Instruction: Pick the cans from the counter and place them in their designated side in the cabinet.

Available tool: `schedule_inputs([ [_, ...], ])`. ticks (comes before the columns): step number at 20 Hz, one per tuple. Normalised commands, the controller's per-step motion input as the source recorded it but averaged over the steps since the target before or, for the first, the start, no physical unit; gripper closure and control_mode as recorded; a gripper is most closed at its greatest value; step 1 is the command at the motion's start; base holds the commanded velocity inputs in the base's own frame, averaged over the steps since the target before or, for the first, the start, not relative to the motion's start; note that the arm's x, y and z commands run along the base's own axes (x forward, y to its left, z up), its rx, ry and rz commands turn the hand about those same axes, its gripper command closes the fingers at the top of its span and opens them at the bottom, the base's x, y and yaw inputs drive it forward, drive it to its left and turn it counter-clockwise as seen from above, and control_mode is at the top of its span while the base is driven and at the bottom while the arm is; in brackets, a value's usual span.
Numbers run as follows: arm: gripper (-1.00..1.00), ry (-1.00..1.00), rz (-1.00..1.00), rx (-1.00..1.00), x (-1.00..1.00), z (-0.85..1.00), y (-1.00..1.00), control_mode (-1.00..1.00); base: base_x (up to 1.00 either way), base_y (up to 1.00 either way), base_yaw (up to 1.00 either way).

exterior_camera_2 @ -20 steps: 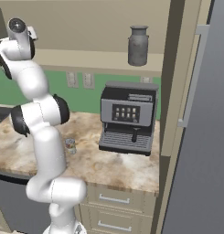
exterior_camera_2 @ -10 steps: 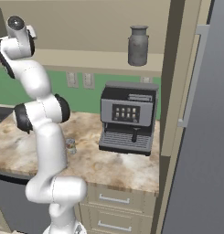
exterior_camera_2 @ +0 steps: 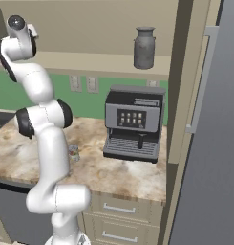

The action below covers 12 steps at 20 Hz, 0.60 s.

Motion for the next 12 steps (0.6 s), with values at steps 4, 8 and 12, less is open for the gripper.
schedule_inputs([
  [4,-1.00,-0.13,0.04,-0.03,0.18,0.00,0.00,-1.00,0.00,0.00,0.00],
  [8,-1.00,-0.14,0.05,-0.03,0.22,0.03,0.00,-1.00,0.00,0.00,0.00],
  [12,-1.00,-0.17,0.05,-0.03,0.19,0.02,0.00,-1.00,0.00,0.00,0.00],
])
